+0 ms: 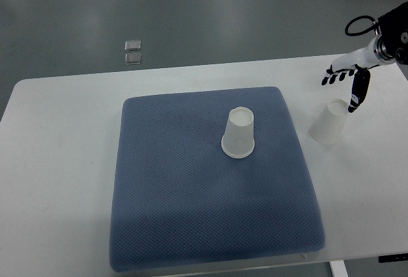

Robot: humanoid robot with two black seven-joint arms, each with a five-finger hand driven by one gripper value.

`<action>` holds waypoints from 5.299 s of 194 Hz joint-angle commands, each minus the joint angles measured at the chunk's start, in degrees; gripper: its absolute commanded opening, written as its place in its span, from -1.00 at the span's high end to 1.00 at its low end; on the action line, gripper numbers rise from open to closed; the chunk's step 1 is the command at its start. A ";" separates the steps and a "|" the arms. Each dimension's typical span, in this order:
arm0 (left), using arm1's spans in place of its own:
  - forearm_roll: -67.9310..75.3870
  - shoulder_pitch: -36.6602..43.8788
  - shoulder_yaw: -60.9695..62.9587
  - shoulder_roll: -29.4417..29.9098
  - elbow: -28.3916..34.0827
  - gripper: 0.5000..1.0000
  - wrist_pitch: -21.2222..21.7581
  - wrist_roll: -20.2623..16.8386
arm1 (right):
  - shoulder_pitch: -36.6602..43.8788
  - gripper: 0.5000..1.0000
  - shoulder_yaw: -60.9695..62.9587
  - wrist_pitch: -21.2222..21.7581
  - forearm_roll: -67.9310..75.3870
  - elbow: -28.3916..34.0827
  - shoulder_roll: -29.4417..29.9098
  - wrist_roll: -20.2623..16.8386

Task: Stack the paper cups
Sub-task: 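Lower the right hand toward the second white paper cup beside the pad, then close the right hand around the second cup and lift it, then carry the held cup over the cup on the pad, then lower the held cup down onto the cup on the pad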

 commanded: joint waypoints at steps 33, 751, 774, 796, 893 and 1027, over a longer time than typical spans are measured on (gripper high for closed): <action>-0.01 0.26 0.00 0.00 -0.04 -1.00 0.00 0.00 | -4.52 -0.67 0.74 -1.85 0.15 -3.18 1.60 -0.01; 0.08 0.70 0.09 0.00 -0.65 -1.00 -0.08 -0.09 | 29.76 0.48 6.02 9.04 15.27 11.68 19.71 -0.10; 0.08 0.70 0.18 0.00 -0.57 -1.00 -0.08 -0.09 | 28.61 0.48 5.31 8.78 15.27 11.68 19.62 -0.10; 0.08 0.70 0.18 0.00 -0.57 -1.00 -0.08 -0.09 | 28.00 0.48 5.05 8.78 15.18 11.68 19.71 -0.19; 0.08 0.70 0.09 0.00 -0.48 -1.00 -0.08 -0.09 | 24.57 0.47 2.68 4.56 15.09 12.03 20.06 -0.19; 0.08 0.79 0.09 0.00 -0.39 -1.00 -0.08 -0.09 | 22.29 0.40 2.68 3.07 15.27 12.03 19.88 -0.27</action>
